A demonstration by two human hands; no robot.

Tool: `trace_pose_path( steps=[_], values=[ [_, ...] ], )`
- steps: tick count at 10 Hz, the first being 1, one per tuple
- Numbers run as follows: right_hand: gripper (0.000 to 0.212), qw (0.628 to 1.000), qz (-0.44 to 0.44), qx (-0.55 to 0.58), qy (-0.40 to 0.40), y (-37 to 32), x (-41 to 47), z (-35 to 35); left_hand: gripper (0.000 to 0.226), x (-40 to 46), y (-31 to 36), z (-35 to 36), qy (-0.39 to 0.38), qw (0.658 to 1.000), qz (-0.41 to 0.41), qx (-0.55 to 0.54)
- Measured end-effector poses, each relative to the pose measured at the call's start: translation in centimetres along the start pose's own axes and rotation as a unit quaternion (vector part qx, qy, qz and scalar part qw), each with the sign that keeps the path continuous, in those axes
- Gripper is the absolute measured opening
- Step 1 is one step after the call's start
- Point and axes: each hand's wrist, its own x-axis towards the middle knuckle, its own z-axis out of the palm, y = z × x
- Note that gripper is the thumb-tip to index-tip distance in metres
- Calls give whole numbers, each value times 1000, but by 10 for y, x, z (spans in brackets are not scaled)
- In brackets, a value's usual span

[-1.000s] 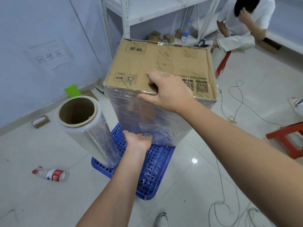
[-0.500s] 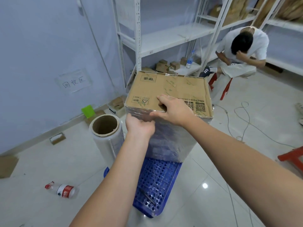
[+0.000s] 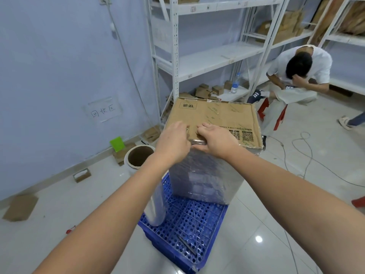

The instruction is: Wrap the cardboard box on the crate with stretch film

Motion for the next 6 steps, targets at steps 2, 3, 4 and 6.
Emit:
trace_pose_path(
  steps=[2, 3, 4, 6],
  values=[
    [58, 1000, 20, 7, -19, 1, -1, 1, 54, 9, -2, 28, -25, 980, 74, 182],
    [67, 997, 26, 19, -67, 1, 1, -6, 33, 13, -4, 26, 2, 974, 84, 213],
    [51, 996, -10, -15, -87, 1, -11, -15, 26, 16, -7, 20, -29, 972, 79, 217],
    [54, 985, 79, 152, 26, -9, -82, -37, 33, 18, -8, 14, -63, 977, 112, 172]
  ],
)
